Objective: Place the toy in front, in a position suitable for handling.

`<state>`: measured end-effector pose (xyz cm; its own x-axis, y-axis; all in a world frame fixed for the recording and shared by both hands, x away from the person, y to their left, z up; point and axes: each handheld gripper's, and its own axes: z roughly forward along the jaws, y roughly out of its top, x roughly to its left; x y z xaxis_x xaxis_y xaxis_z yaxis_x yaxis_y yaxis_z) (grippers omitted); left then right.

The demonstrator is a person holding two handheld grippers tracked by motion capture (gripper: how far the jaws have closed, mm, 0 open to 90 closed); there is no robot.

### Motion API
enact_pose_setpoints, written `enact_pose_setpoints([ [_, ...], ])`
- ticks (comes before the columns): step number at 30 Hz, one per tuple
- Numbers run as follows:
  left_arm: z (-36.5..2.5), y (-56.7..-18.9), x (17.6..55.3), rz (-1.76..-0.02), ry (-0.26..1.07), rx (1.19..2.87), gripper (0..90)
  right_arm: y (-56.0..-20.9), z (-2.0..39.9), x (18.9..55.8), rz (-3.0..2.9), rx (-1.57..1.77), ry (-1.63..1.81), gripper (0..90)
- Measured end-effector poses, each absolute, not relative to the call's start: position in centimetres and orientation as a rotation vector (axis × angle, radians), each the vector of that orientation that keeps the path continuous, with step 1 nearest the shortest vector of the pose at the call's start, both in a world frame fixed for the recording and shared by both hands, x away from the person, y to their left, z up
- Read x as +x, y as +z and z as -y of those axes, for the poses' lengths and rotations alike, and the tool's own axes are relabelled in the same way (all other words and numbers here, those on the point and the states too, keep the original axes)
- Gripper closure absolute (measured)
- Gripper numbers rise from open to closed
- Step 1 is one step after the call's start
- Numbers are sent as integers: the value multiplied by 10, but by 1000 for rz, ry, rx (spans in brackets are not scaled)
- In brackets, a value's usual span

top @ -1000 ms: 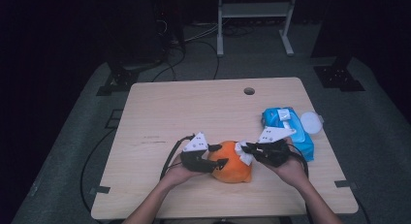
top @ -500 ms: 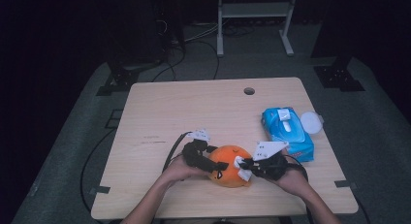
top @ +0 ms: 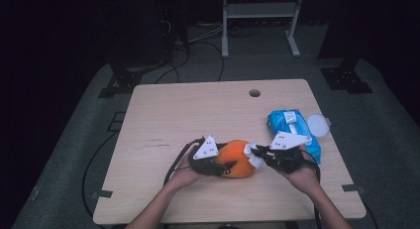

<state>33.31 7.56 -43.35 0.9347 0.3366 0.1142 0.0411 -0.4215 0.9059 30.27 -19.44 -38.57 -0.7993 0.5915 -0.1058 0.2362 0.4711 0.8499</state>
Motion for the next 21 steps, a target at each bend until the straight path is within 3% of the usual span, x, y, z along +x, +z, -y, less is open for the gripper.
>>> enact_pose_setpoints([
  [21,-76,-435,328,-197,316,2004,353,-391,205,307,-2383,732,1288,833],
])
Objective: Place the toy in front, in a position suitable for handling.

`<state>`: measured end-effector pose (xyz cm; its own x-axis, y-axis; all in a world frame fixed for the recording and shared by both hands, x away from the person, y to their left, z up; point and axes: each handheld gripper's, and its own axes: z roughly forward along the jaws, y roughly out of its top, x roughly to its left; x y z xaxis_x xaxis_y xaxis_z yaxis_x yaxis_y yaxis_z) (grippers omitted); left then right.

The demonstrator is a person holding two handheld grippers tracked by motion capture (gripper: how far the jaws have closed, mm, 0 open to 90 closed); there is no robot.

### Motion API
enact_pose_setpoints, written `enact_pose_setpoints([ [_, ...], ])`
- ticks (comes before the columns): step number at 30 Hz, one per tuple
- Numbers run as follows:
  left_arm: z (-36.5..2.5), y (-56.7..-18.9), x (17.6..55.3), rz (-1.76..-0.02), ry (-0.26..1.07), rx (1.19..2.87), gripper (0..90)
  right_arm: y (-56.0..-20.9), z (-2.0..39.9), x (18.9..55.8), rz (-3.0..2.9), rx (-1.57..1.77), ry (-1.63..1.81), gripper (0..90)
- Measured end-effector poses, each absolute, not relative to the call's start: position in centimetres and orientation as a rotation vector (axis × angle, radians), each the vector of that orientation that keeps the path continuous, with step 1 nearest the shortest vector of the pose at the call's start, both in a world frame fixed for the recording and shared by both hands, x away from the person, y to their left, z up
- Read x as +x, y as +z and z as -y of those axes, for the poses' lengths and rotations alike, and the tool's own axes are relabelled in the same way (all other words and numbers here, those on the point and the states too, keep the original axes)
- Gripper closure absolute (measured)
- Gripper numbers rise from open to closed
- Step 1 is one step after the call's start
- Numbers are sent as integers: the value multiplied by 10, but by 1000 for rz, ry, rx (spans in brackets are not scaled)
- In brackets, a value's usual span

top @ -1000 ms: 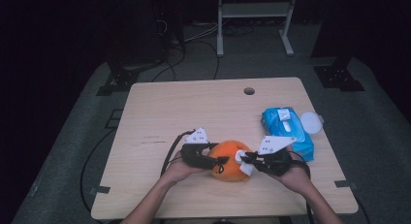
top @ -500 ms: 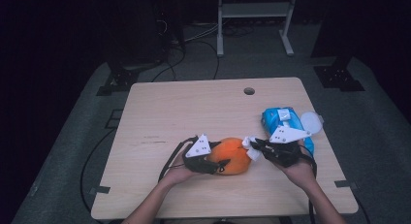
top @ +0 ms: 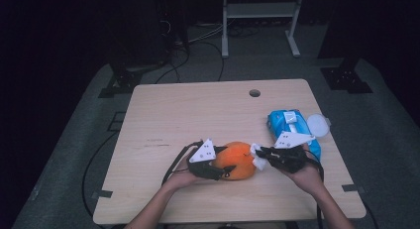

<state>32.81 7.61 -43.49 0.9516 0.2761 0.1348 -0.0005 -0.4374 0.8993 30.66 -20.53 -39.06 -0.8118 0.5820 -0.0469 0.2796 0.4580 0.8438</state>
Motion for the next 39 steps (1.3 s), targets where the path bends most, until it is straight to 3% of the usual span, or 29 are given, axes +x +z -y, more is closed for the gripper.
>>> enact_pose_setpoints([
  [6,-77,-436,326,-180,306,2009,324,-390,194,308,-2407,685,1307,834],
  [9,-79,-433,331,-227,247,2006,180,-398,195,307,-2429,681,1271,834],
  [10,-84,-429,337,-314,148,1981,153,-399,195,307,-2435,682,1278,834],
  [12,-86,-430,343,-394,88,2016,97,-399,198,306,-2443,680,1275,834],
  [15,-87,-435,344,-403,65,2011,197,-398,200,307,-2449,699,1281,834],
  [16,-87,-435,343,-391,82,2008,197,-398,200,307,-2448,701,1278,834],
  [18,-82,-428,337,-354,147,2029,289,-390,199,305,-2428,686,1267,834],
  [21,-76,-425,333,-320,187,2040,317,-382,195,300,-2412,657,1290,834],
  [24,-65,-422,326,-290,244,2072,305,-377,178,292,-2422,573,1290,834],
  [28,-70,-424,332,-341,184,2052,131,-380,176,294,-2430,560,1255,833],
  [31,-70,-428,336,-377,148,2049,111,-382,185,297,-2410,605,1262,833],
  [34,-72,-427,336,-377,151,2037,175,-381,189,299,-2405,622,1262,833],
  [36,-71,-426,332,-371,196,2036,303,-380,190,298,-2405,621,1257,833],
  [39,-68,-423,328,-352,228,2040,335,-378,185,295,-2401,608,1253,833],
])
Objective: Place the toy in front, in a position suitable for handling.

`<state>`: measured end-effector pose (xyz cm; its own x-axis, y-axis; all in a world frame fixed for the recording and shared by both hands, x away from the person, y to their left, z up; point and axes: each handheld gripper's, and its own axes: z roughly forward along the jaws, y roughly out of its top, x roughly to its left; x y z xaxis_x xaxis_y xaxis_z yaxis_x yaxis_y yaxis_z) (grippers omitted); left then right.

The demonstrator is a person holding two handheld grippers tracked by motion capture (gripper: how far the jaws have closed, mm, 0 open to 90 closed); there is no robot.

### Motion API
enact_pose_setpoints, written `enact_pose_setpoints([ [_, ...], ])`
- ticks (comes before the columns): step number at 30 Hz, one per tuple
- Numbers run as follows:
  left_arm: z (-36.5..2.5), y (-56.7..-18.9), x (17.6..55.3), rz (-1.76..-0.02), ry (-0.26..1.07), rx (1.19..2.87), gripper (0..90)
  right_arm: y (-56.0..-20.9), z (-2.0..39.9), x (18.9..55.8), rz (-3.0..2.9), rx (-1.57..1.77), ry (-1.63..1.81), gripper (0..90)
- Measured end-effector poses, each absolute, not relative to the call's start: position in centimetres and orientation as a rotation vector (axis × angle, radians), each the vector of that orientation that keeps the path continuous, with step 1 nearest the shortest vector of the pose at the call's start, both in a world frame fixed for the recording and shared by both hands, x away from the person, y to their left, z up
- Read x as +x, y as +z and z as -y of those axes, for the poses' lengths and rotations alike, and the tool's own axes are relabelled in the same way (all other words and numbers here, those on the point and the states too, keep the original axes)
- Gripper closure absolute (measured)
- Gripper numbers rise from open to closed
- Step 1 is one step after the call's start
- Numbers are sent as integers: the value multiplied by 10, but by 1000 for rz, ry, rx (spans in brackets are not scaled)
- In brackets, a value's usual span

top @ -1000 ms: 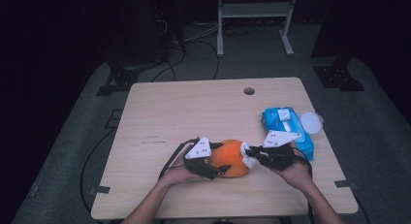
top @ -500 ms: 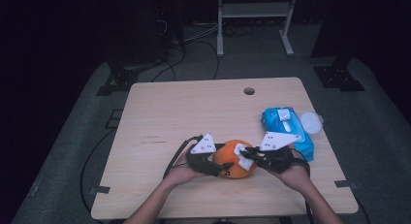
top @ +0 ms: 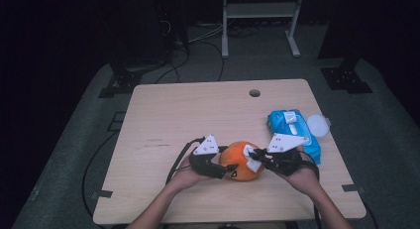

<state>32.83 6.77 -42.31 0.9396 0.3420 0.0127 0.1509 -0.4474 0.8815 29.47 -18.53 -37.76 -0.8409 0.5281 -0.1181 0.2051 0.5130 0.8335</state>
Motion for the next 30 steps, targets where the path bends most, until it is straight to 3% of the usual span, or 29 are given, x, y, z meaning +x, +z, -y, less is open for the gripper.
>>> enact_pose_setpoints([
  [7,-47,-417,308,-213,377,2102,321,-377,148,278,-2455,444,1259,833],
  [10,-49,-418,309,-220,370,2096,319,-378,146,278,-2448,437,1234,833],
  [20,-71,-431,330,-321,241,2063,295,-378,192,294,-2382,614,1235,833],
  [30,-79,-435,333,-344,210,2064,261,-390,221,306,-2395,726,1163,833],
])
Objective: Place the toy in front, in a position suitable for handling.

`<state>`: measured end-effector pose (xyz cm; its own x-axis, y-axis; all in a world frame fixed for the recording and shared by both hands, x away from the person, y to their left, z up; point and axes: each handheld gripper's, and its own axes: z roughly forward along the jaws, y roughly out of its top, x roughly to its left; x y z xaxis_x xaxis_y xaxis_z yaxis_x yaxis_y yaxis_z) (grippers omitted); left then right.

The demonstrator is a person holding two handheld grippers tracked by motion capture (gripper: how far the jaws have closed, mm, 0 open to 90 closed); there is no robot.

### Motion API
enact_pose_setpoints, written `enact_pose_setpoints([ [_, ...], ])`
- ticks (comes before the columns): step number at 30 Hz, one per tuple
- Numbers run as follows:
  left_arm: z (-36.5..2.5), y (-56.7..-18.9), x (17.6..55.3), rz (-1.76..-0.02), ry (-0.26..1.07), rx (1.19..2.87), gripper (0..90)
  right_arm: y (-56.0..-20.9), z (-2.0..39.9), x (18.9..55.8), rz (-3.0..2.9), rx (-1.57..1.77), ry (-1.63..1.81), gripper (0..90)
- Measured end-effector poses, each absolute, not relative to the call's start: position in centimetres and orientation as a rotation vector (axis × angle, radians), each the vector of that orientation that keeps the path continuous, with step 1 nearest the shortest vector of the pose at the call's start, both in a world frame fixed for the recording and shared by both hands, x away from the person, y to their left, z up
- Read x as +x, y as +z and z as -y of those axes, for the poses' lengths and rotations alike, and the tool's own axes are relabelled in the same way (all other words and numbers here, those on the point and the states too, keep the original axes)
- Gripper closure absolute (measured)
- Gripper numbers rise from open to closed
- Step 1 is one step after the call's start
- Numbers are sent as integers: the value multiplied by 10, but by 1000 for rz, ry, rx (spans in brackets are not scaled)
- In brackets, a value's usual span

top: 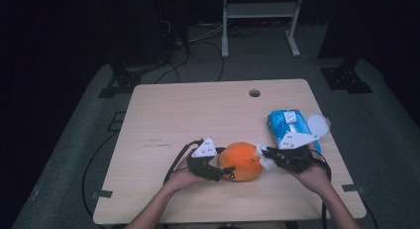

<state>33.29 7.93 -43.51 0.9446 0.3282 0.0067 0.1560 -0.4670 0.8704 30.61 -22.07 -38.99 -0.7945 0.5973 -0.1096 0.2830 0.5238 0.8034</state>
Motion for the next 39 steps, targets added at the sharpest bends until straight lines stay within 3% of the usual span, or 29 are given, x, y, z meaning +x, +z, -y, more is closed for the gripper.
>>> enact_pose_setpoints([
  [4,-81,-435,337,-353,124,2058,216,-391,221,307,-2412,732,1169,833],
  [15,-79,-434,333,-319,182,2093,268,-379,188,293,-2415,583,1234,833],
  [25,-85,-438,338,-340,149,2080,271,-393,219,306,-2437,712,1227,833],
  [28,-85,-436,339,-357,136,2090,194,-394,217,306,-2448,705,1225,833],
  [32,-89,-433,347,-454,-33,2048,108,-393,213,303,-2492,669,1237,833],
  [33,-89,-432,347,-458,-47,2030,111,-393,211,301,-2513,658,1256,832],
  [35,-89,-432,344,-430,5,2032,231,-391,205,298,-2520,621,1250,832],
  [39,-73,-426,329,-324,133,2063,286,-381,187,291,-2495,564,1266,833],
])
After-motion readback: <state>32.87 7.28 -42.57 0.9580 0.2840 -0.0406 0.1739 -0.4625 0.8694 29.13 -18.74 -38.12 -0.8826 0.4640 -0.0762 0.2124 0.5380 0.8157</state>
